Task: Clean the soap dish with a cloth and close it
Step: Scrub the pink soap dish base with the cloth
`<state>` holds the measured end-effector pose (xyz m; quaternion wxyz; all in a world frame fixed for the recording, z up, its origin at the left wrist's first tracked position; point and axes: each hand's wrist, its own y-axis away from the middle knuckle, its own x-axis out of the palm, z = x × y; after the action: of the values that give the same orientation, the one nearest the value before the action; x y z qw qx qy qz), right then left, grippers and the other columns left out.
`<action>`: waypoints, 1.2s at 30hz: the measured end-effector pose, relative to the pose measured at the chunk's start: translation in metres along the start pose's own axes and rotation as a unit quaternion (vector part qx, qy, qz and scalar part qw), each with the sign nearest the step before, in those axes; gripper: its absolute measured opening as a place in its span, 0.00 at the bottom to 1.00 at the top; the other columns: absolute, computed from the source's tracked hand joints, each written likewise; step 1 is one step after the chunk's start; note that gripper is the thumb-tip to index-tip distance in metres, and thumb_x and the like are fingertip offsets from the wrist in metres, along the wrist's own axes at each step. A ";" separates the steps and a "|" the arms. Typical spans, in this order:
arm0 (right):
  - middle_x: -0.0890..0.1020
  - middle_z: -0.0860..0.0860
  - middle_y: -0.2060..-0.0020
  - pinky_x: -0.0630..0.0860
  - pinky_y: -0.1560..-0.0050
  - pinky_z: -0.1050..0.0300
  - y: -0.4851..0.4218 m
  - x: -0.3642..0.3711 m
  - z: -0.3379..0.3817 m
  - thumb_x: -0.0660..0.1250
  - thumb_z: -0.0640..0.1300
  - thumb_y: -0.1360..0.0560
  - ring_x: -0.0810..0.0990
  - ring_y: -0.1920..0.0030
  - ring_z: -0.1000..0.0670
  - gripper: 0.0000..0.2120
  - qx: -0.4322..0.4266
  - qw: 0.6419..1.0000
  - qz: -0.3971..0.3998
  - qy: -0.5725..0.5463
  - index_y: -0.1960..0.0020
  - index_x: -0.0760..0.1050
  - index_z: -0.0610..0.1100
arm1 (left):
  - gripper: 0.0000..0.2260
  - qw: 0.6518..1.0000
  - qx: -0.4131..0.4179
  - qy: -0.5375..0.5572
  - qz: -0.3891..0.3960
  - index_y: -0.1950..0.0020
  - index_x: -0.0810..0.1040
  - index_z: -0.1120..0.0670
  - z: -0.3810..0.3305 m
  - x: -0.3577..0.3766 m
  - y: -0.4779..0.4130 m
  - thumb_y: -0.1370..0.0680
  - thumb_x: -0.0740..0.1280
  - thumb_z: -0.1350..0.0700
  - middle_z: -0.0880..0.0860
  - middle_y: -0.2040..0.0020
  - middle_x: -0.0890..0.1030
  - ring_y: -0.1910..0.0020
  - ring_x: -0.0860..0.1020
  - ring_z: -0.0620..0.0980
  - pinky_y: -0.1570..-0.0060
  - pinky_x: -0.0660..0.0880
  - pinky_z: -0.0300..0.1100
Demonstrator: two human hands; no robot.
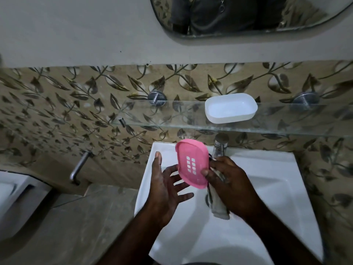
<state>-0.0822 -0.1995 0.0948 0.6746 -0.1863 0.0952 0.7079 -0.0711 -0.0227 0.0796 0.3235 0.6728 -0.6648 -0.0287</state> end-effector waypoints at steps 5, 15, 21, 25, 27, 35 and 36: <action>0.81 0.37 0.65 0.76 0.60 0.49 -0.003 -0.022 0.012 0.66 0.49 0.25 0.79 0.66 0.43 0.13 0.148 0.941 0.147 -0.266 0.57 0.80 0.40 | 0.34 0.996 0.023 0.022 0.082 0.40 0.80 0.58 -0.017 -0.009 -0.002 0.28 0.57 0.30 0.64 0.40 0.79 0.40 0.78 0.64 0.38 0.71 0.62; 0.83 0.36 0.62 0.79 0.58 0.50 -0.005 -0.005 0.016 0.66 0.50 0.24 0.82 0.64 0.43 0.14 0.185 0.946 0.147 -0.223 0.52 0.82 0.40 | 0.39 0.952 -0.059 0.211 0.214 0.29 0.69 0.64 -0.003 -0.009 -0.006 0.25 0.55 0.33 0.65 0.31 0.72 0.38 0.75 0.63 0.35 0.68 0.58; 0.85 0.45 0.48 0.81 0.52 0.54 -0.002 -0.030 0.015 0.80 0.43 0.41 0.85 0.51 0.46 0.35 0.220 0.947 0.050 -0.228 0.35 0.74 0.46 | 0.38 0.939 -0.061 0.254 0.224 0.28 0.68 0.62 -0.001 -0.021 -0.019 0.25 0.57 0.33 0.66 0.29 0.69 0.29 0.67 0.67 0.31 0.56 0.69; 0.85 0.44 0.50 0.82 0.58 0.55 0.004 -0.052 0.047 0.75 0.32 0.38 0.85 0.54 0.45 0.27 0.107 0.923 -0.003 -0.369 0.40 0.76 0.44 | 0.36 0.951 -0.073 0.221 0.202 0.31 0.72 0.63 0.002 -0.023 -0.025 0.25 0.58 0.35 0.65 0.37 0.76 0.42 0.77 0.63 0.35 0.64 0.68; 0.85 0.42 0.50 0.82 0.57 0.53 0.003 -0.039 0.049 0.74 0.35 0.34 0.85 0.54 0.44 0.20 0.106 0.909 0.017 -0.402 0.42 0.78 0.40 | 0.35 0.959 -0.084 0.199 0.185 0.33 0.74 0.63 0.000 -0.019 -0.025 0.25 0.59 0.35 0.63 0.40 0.78 0.45 0.78 0.61 0.37 0.69 0.62; 0.85 0.39 0.56 0.79 0.66 0.56 0.001 0.009 0.034 0.64 0.47 0.24 0.85 0.61 0.44 0.17 0.270 0.854 0.051 -0.442 0.44 0.78 0.35 | 0.30 0.974 -0.089 0.151 0.140 0.37 0.79 0.61 -0.005 -0.012 -0.025 0.25 0.61 0.37 0.62 0.41 0.77 0.43 0.75 0.60 0.35 0.67 0.55; 0.85 0.39 0.53 0.80 0.63 0.55 -0.002 0.006 0.038 0.63 0.50 0.24 0.86 0.56 0.43 0.19 0.264 0.850 0.058 -0.452 0.43 0.79 0.37 | 0.30 0.975 -0.089 0.149 0.138 0.35 0.77 0.60 -0.003 -0.012 -0.025 0.25 0.61 0.37 0.62 0.39 0.76 0.40 0.73 0.60 0.32 0.64 0.56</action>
<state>-0.0856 -0.1794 0.1269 0.6244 0.3455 -0.0262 0.7000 -0.0489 -0.0126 0.0652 0.4783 0.5395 -0.6906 0.0572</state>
